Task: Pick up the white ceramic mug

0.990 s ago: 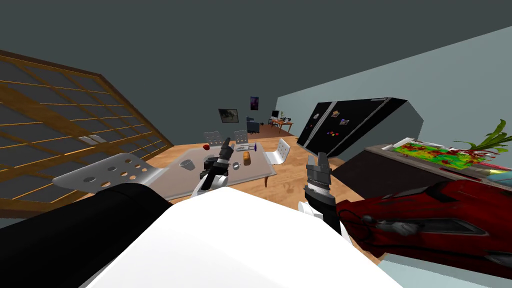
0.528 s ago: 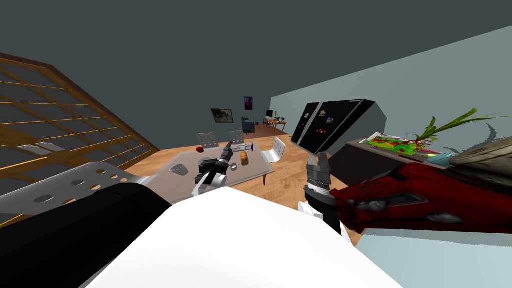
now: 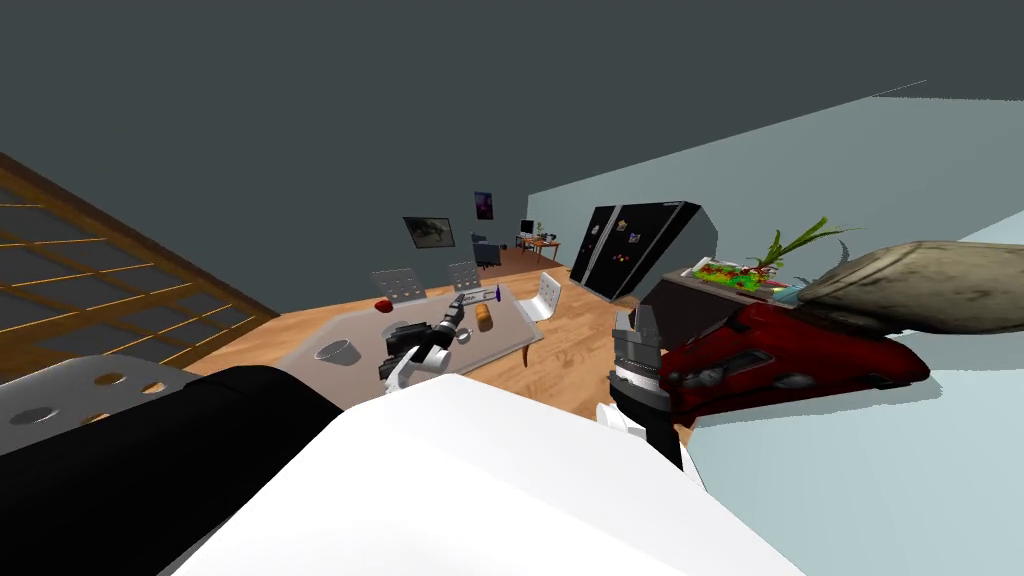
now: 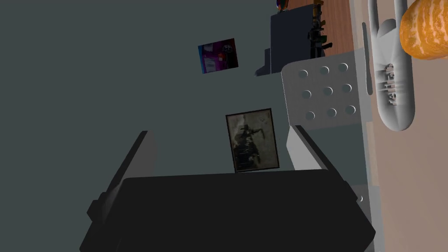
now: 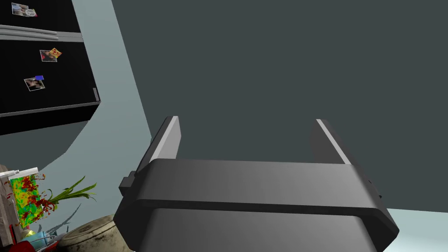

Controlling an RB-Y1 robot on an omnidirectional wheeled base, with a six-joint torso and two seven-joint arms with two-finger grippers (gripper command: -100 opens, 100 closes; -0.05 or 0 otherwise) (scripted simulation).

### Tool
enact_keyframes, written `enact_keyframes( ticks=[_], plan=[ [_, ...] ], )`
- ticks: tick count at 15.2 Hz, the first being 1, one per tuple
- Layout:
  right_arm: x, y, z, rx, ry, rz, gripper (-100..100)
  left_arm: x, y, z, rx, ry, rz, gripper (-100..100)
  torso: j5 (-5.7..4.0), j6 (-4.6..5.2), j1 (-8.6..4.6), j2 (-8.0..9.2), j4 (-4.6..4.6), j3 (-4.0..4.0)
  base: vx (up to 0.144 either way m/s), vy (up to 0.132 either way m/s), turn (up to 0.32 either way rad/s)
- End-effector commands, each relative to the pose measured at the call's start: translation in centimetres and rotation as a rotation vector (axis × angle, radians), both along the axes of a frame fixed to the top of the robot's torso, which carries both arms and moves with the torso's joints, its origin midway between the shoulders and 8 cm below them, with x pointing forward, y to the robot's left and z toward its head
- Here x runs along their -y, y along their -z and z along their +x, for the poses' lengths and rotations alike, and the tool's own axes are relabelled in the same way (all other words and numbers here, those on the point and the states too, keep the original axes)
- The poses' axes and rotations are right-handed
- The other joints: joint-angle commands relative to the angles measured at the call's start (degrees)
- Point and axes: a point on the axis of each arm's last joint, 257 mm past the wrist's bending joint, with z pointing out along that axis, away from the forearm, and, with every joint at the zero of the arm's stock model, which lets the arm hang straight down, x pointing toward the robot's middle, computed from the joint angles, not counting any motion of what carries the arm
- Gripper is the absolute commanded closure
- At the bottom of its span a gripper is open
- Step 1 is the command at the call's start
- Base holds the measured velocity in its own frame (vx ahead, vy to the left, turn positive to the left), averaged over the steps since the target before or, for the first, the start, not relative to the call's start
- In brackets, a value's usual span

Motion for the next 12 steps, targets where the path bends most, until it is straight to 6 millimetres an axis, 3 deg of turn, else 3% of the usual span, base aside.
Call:
enact_keyframes(
  ticks=[1, 5, 8, 9, 10, 12],
  plan=[
    [0.0, 0.0, 0.0, 0.0, 0.0, 0.0, 0, -1.7, 2.8, 0.2, -0.082, -0.025, -0.003, -100, 0.0, 0.0, 0.0, 0.0, 0.0, 0.0, -0.035, 0.046, -0.285],
    [0.0, 0.0, 0.0, 0.0, 0.0, 0.0, 0, -3.4, 6.4, 0.1, -0.183, -0.052, -0.014, -100, 0.02, 0.0, 0.09, 0.06, 0.01, 0.03, -0.048, 0.054, -0.212],
    [0.0, 0.0, 0.0, 0.0, 0.0, 0.0, 0, -6.2, 9.9, -0.2, -0.29, -0.093, -0.024, -100, 0.01, 0.01, 0.03, -0.04, -0.01, -0.02, -0.035, 0.045, -0.246],
    [0.0, 0.0, 0.0, 0.0, 0.0, 0.0, 0, -6.5, 11.4, -0.6, -0.328, -0.101, -0.032, -100, 0.01, 0.03, 0.07, -0.04, -0.01, -0.02, -0.047, 0.062, -0.23],
    [0.0, 0.0, 0.0, 0.0, 0.0, 0.0, 0, -6.6, 11.6, -0.6, -0.334, -0.102, -0.033, -100, 0.02, 0.0, 0.1, -0.02, 0.0, -0.01, -0.037, 0.045, -0.059],
    [0.0, 0.0, 0.0, 0.0, 0.0, 0.0, 0, -8.1, 14.0, -1.2, -0.409, -0.128, -0.045, -100, 0.01, 0.02, 0.04, -0.04, -0.01, -0.02, -0.036, 0.04, -0.237]
  ],
)
